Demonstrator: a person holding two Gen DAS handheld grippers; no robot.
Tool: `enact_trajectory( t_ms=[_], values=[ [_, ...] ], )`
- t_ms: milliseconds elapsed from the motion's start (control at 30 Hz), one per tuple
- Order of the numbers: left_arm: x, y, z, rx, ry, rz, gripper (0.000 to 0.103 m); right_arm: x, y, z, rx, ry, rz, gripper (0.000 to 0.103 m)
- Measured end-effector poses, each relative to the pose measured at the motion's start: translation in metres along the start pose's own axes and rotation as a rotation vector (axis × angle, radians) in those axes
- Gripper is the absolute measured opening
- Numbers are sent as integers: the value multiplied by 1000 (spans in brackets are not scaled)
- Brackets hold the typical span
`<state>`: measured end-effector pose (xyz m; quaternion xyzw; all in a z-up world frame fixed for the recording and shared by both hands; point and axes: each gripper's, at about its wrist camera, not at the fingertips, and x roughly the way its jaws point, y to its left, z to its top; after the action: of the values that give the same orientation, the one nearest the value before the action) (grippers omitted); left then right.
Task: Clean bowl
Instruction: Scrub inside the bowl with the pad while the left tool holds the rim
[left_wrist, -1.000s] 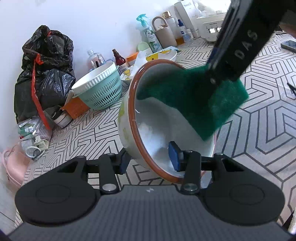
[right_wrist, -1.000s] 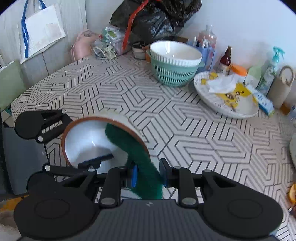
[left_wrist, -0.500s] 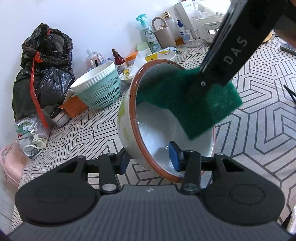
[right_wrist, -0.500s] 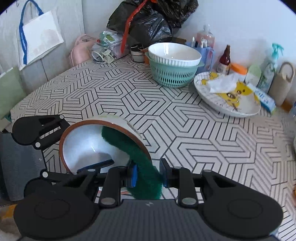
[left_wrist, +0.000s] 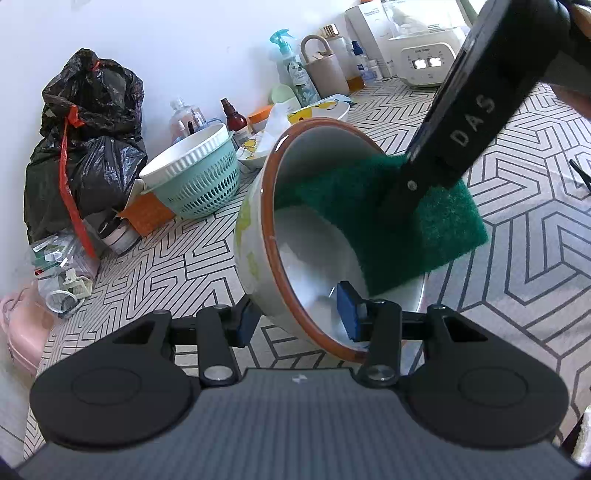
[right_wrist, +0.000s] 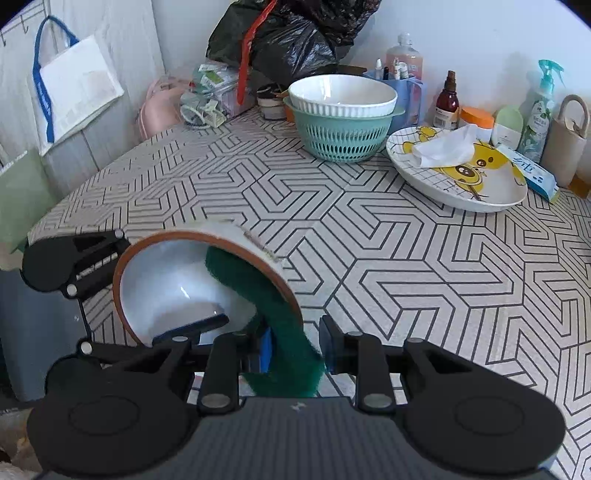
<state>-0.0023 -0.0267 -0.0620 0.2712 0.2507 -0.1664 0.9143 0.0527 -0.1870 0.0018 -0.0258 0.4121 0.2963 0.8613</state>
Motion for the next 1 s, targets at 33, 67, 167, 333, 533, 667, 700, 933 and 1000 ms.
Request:
enact_trajectory(
  t_ms=[33, 67, 167, 333, 533, 667, 700, 933, 1000],
  values=[
    [0, 0, 0, 1, -1, 1, 43, -2, 0, 0, -1, -4, -1, 26],
    [0, -1, 0, 3, -1, 2, 43, -3, 1, 1, -2, -8, -4, 26],
    [0, -3, 0, 10, -2, 8, 43, -7, 6, 2, -25, -19, -25, 26],
    [-1, -5, -1, 15, -1, 12, 44, -18, 18, 7, -68, -51, -42, 27],
    [0, -9, 2, 5, 2, 18, 44, -26, 29, 18, -126, -75, -40, 28],
    [-2, -11, 1, 8, -1, 20, 44, -20, 24, 18, -109, -68, -16, 28],
    [-2, -12, 1, 10, -2, 23, 44, -17, 21, 18, -100, -61, -10, 28],
    [-4, -13, -1, 3, -6, 27, 44, -2, 3, 17, -33, -18, 39, 28],
    [-4, -14, -2, 4, -8, 28, 44, 0, 1, 15, -30, -12, 42, 28]
  ],
)
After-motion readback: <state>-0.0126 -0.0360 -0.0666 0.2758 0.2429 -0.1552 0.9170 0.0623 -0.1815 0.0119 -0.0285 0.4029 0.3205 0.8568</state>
